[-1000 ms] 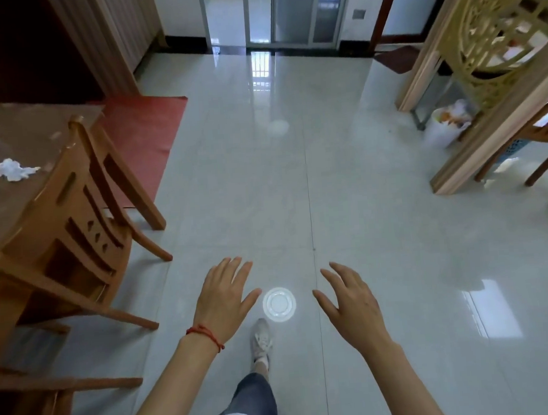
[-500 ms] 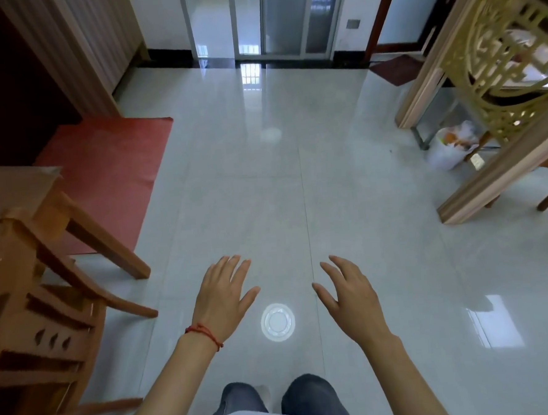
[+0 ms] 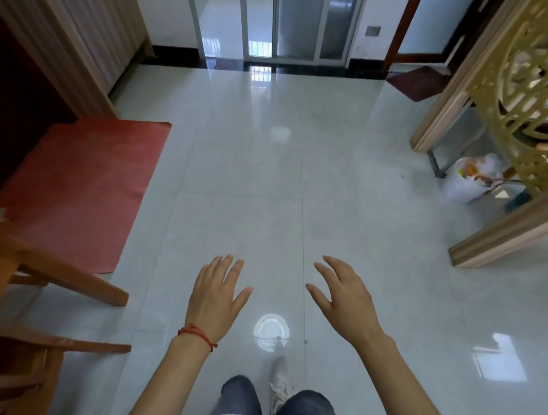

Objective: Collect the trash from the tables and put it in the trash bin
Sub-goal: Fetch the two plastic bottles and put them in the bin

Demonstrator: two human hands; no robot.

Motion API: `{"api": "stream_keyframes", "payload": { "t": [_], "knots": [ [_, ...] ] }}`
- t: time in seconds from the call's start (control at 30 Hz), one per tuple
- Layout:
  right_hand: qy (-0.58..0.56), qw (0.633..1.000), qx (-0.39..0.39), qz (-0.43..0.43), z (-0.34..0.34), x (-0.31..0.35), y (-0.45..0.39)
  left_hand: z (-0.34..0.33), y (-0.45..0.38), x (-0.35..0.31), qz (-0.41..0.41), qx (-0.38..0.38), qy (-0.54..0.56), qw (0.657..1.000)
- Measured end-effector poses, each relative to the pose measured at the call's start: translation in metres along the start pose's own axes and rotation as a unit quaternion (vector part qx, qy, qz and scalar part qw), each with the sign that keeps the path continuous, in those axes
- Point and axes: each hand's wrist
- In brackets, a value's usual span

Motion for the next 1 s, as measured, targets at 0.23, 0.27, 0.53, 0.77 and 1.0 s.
{"api": "stream_keyframes", "payload": {
  "t": [0.23,0.27,0.53,0.77,1.0],
  "knots": [
    [-0.004,1.0,0.013,0.012,-0.006,-0.015,-0.093,0.012,-0.077,0.014,0.031,-0.002,0.013,0.999],
    [-0.001,1.0,0.016,0.017,-0.009,-0.014,-0.107,0.014,-0.089,0.019,0.034,-0.004,0.013,0.999],
    [-0.001,0.998,0.037,0.047,-0.031,0.009,-0.243,0.041,-0.197,0.078,0.057,-0.025,0.017,0.998],
    [-0.01,0.991,0.048,0.121,-0.046,0.05,-0.35,0.072,-0.258,0.135,0.107,-0.049,0.007,0.993],
    [-0.019,0.969,0.089,0.229,-0.074,0.1,-0.43,0.091,-0.275,0.18,0.222,-0.061,0.016,0.973]
  ]
}}
Point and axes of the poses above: each hand's wrist, its own y-axis away from the middle knuckle, its own z-axis out of the back of the hand, x = y × z, and after that the axes turned 1 degree about -y, right-handed
